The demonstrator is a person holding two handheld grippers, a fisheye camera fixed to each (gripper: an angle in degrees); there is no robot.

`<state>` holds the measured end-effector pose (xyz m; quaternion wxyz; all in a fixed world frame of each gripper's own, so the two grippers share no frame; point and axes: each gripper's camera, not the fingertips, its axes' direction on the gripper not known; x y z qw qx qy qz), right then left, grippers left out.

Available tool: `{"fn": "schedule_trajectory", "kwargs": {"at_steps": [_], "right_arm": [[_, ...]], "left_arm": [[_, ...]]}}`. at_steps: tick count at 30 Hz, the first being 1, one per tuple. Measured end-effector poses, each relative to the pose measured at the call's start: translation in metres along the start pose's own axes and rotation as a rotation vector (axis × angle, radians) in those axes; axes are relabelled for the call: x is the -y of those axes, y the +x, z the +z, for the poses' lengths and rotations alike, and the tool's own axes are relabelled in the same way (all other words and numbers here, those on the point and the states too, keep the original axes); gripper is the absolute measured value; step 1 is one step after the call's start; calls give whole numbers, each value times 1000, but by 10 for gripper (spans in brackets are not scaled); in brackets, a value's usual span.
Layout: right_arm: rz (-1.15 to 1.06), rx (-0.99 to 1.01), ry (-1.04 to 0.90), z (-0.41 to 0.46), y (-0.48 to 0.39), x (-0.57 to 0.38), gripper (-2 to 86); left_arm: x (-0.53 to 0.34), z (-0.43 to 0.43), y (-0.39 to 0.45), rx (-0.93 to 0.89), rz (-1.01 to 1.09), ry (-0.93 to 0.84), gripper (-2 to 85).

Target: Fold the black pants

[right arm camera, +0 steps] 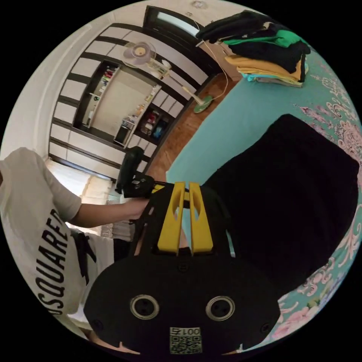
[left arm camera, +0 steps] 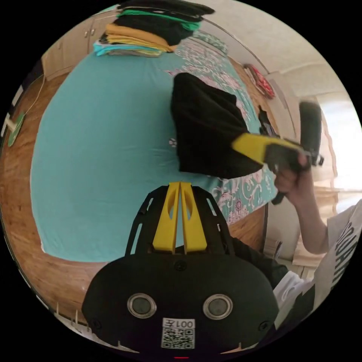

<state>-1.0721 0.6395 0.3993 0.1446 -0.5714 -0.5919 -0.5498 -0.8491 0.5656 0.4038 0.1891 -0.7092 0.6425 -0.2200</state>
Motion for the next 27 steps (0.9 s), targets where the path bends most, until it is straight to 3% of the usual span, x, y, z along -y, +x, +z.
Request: {"fn": "schedule_trajectory", "kwargs": {"at_steps": [3,6,8,10,16,22,27], "right_arm": [[-2,39,113,-6,-39,-35,9],[28,-274,169,-22,-78,-66,7],[46,-617,194,-27,-95,-78,6],[24,-706,108,-13,-94,-75,5],[67,-679,-57,76,-96,-78,4],[103,-668,92,84,-128,-97,8],[86,-742,182,45,-162,-117,34]], "left_arm": [[6,-33,-4,13,-32,65,-10],[38,-63,21,15,74,165,-10],[77,-81,54,24,237,248,-9],[111,-80,80,50,363,271,-10],[203,-34,122,216,469,106,-10],[231,-54,147,226,413,119,-7],[259,-102,220,170,688,180,17]]}}
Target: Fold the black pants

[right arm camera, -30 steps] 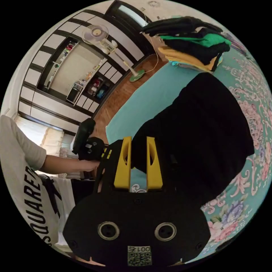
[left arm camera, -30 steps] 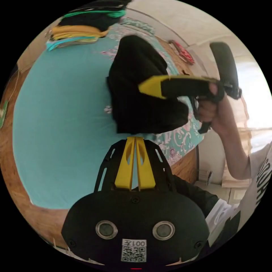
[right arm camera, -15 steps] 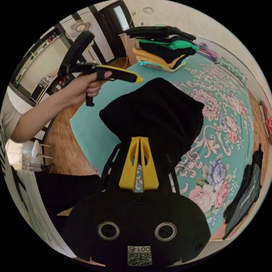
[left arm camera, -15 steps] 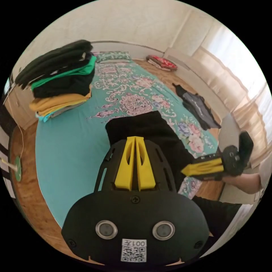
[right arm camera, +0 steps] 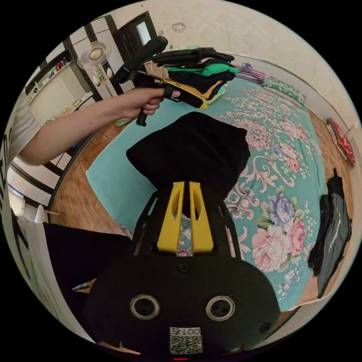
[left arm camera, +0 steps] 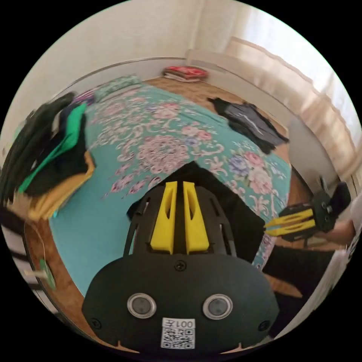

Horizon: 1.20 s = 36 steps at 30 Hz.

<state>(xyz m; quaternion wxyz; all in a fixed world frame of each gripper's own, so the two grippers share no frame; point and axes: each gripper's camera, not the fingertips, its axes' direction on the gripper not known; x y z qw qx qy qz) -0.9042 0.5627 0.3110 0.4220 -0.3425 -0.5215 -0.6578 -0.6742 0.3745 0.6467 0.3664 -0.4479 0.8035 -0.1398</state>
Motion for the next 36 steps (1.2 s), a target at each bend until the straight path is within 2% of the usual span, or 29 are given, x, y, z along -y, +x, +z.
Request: {"fn": "schedule_trajectory", "kwargs": {"at_steps": [3,5,7,9,11,13,17,23,28,30,33,36], "right_arm": [[-17,-59,-59,0,0,-17,73],[18,-74,-126,13,-2,-24,89],[44,-33,-110,17,-4,-24,89],[42,-30,-110,22,-5,-22,85],[83,2,-97,24,0,-25,69],[133,19,-65,19,-2,-32,43],[105,-131,-28,12,-39,-46,21],[230,-128,2,21,-40,-49,13],[193,-120,-16,4,-26,-47,19],[190,-114,-31,6,-18,-48,28],[140,-73,-104,26,-10,-43,57],[101,-58,-129,45,-6,-30,49]], "left_arm": [[66,23,16,-199,244,-130,71],[111,62,33,-351,428,-341,93],[133,91,44,-376,544,-522,99],[151,105,47,-343,610,-593,81],[180,109,36,-394,566,-636,19],[202,102,19,-488,492,-613,0],[234,102,-18,-615,338,-586,-9],[255,109,-57,-731,128,-560,-8],[285,73,-63,-636,213,-459,9],[300,67,-60,-658,256,-451,28],[320,91,-44,-623,354,-626,56],[321,127,-31,-545,450,-847,55]]}}
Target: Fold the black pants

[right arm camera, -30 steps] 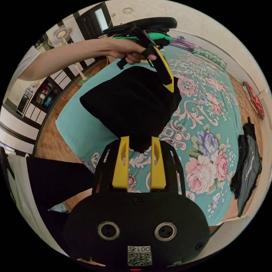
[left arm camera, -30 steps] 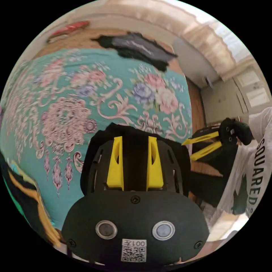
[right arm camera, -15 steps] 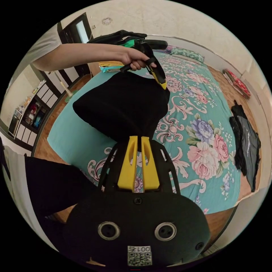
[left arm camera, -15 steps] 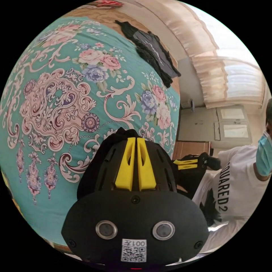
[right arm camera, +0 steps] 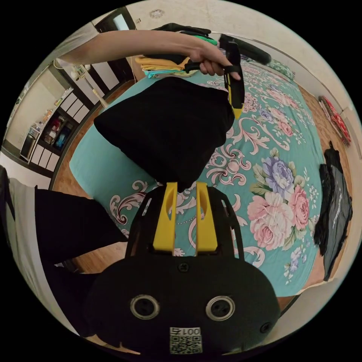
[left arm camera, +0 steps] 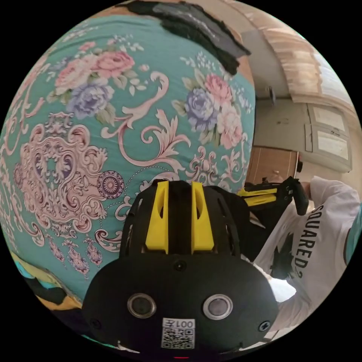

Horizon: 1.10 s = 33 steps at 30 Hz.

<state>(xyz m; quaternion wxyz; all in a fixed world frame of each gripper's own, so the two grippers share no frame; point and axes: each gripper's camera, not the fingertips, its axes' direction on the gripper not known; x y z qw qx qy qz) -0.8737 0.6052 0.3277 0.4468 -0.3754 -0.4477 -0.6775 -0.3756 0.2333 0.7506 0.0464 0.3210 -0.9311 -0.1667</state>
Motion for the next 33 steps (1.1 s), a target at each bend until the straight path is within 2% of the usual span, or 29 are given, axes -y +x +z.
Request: {"fn": "schedule_trajectory", "kwargs": {"at_steps": [3,4,7,13,17,19,22,24,28,31,33], "right_arm": [[-35,36,2,8,8,11,32],[-24,45,7,8,14,13,28],[-9,47,19,5,16,15,23],[60,-61,100,-3,3,28,20],[143,-65,76,21,25,35,15],[147,-43,54,27,39,38,12],[123,23,-74,37,64,34,10],[141,24,-44,32,81,29,14],[100,67,86,18,134,55,54],[47,240,213,22,177,93,103],[64,385,221,37,204,116,123]], "left_arm": [[5,2,-9,47,5,-103,10],[3,-1,-14,3,-5,-107,-1],[-19,-16,-30,-45,-69,-27,-8],[-101,-35,-70,-221,-267,247,-10],[-129,-9,-99,-295,-324,309,-9],[-136,-6,-102,-268,-304,356,-9],[-162,-27,-104,-230,-256,532,-8],[-188,-36,-101,-224,-231,590,-5],[-278,-25,-76,-2,-281,627,21],[-359,11,-59,116,-434,623,58],[-407,40,-55,70,-533,637,80]]}}
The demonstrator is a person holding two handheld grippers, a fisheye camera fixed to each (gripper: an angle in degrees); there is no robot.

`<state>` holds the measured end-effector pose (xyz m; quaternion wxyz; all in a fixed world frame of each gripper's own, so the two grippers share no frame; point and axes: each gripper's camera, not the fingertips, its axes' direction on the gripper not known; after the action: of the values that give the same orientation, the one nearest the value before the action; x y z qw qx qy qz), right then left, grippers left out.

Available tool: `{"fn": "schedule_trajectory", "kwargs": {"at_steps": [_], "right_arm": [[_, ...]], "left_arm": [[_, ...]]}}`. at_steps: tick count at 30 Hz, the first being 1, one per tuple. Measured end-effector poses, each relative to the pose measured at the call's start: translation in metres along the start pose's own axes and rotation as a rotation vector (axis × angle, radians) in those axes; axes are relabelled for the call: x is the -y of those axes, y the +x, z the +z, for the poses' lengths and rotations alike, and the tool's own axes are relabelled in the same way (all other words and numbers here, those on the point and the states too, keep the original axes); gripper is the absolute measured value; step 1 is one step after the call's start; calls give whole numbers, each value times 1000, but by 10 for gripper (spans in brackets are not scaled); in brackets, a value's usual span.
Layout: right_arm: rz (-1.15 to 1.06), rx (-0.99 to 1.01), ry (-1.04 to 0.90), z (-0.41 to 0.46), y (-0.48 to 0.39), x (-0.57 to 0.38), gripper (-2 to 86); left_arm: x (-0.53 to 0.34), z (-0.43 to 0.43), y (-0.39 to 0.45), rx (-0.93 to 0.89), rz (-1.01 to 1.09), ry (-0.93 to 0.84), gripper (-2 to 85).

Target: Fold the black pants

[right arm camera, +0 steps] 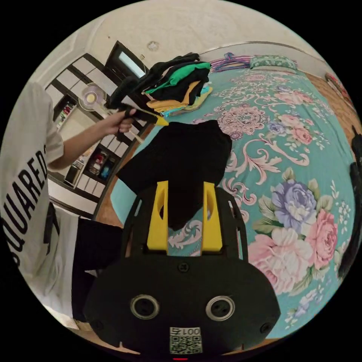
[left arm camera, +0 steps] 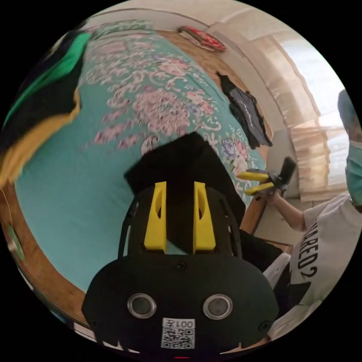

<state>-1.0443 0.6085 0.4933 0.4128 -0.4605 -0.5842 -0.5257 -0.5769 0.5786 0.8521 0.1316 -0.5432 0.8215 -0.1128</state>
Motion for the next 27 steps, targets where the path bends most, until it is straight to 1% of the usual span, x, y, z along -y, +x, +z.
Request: {"fn": "schedule_trajectory", "kwargs": {"at_steps": [1,2,4,6,7,9,10,11,12,13,14,16,18,19,20,22,24,25,27], "right_arm": [[18,89,-5,9,20,12,130],[51,155,-24,20,40,21,137],[139,210,-73,38,70,31,147],[231,269,-111,50,96,37,153],[290,309,-106,52,110,39,156],[367,319,-125,54,128,42,164],[397,300,-152,54,136,45,170],[426,283,-166,54,144,48,176],[439,280,-174,55,148,50,179],[459,285,-200,60,155,54,183],[477,297,-227,67,164,58,186],[507,343,-255,74,179,63,185],[519,388,-282,77,194,69,183],[531,434,-290,80,203,71,181],[543,542,-294,88,211,73,181],[585,725,-287,105,219,75,181],[567,686,-332,114,222,83,174],[514,657,-379,116,221,92,168],[466,680,-426,118,223,101,150]], "left_arm": [[-33,3,-16,-43,-73,-6,92],[-63,6,-32,-110,-141,32,100],[-99,14,-55,-221,-235,76,103],[-125,15,-71,-244,-281,151,106],[-136,16,-80,-236,-285,166,114],[-149,19,-91,-152,-298,143,148],[-156,22,-97,-34,-312,88,195],[-163,27,-104,40,-327,32,199],[-167,29,-109,42,-337,25,201],[-175,35,-119,-32,-328,41,203],[-182,44,-130,-155,-331,65,207],[-190,62,-147,-296,-321,33,215],[-198,82,-160,-369,-312,-10,220],[-203,97,-168,-432,-306,-21,219],[-208,113,-177,-550,-304,-21,219],[-217,131,-191,-655,-318,8,215],[-226,140,-205,-688,-310,5,204],[-234,146,-212,-738,-312,23,192],[-246,159,-221,-796,-318,51,166]]}}
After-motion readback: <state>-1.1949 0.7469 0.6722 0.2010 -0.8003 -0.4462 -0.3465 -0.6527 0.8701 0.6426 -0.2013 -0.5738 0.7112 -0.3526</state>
